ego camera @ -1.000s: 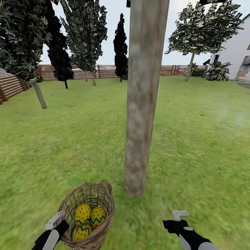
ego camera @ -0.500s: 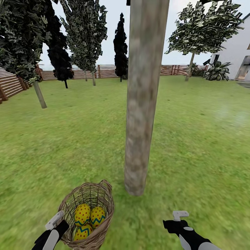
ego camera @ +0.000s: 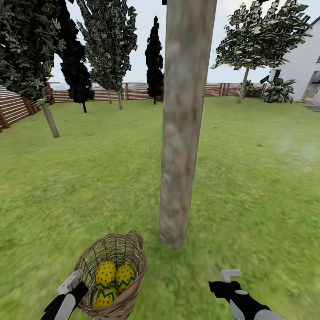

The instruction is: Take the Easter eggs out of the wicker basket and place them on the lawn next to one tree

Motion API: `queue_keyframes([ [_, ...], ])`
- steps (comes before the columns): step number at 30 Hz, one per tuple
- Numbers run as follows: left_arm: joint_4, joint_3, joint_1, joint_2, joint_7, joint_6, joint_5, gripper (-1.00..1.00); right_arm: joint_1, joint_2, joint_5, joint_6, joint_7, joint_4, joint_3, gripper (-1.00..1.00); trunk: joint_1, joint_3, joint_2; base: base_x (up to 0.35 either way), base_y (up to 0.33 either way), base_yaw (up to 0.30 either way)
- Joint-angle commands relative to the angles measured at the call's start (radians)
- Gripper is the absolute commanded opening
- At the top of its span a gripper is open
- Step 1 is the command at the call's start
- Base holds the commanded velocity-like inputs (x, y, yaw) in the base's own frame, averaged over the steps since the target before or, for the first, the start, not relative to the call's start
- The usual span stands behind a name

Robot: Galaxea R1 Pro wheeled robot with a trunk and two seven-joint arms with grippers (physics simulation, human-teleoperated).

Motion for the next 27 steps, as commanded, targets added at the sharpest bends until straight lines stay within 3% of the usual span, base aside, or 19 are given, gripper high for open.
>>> queue_keyframes([
  [1, -0.003, 0.0, -0.001, 0.0, 0.005, 0.004, 0.011, -1.0, -0.001, -0.002, 0.007, -0.002, 0.037, -0.002, -0.009, 1.0, 0.004, -0.004, -0.008, 0.0, 0.0, 0.0],
  [3, -0.003, 0.0, -0.001, 0.0, 0.005, 0.004, 0.011, -1.0, -0.001, -0.009, 0.004, -0.001, 0.242, -0.009, -0.01, 1.0, 0.012, -0.01, -0.022, 0.0, 0.0, 0.0],
  [5, -0.003, 0.0, -0.001, 0.0, 0.005, 0.004, 0.011, -1.0, -0.001, -0.051, -0.003, 0.006, 0.525, -0.023, -0.014, 1.0, 0.019, -0.017, -0.036, 0.0, 0.0, 0.0],
  [7, -0.003, 0.0, -0.001, 0.0, 0.005, 0.004, 0.011, -1.0, -0.001, -0.074, -0.006, 0.008, 0.685, -0.024, -0.015, 1.0, 0.027, -0.023, -0.05, 0.0, 0.0, 0.0],
  [8, -0.003, 0.0, -0.001, 0.0, 0.005, 0.004, 0.011, -1.0, -0.001, -0.078, -0.006, 0.008, 0.715, -0.024, -0.015, 1.0, 0.031, -0.026, -0.057, 0.0, 0.0, 0.0],
  [27, -0.003, 0.0, -0.001, 0.0, 0.004, 0.004, 0.011, -1.0, -0.001, -0.076, -0.006, 0.004, 0.721, -0.024, -0.015, 1.0, 0.104, -0.086, -0.19, 0.0, 0.0, 0.0],
])
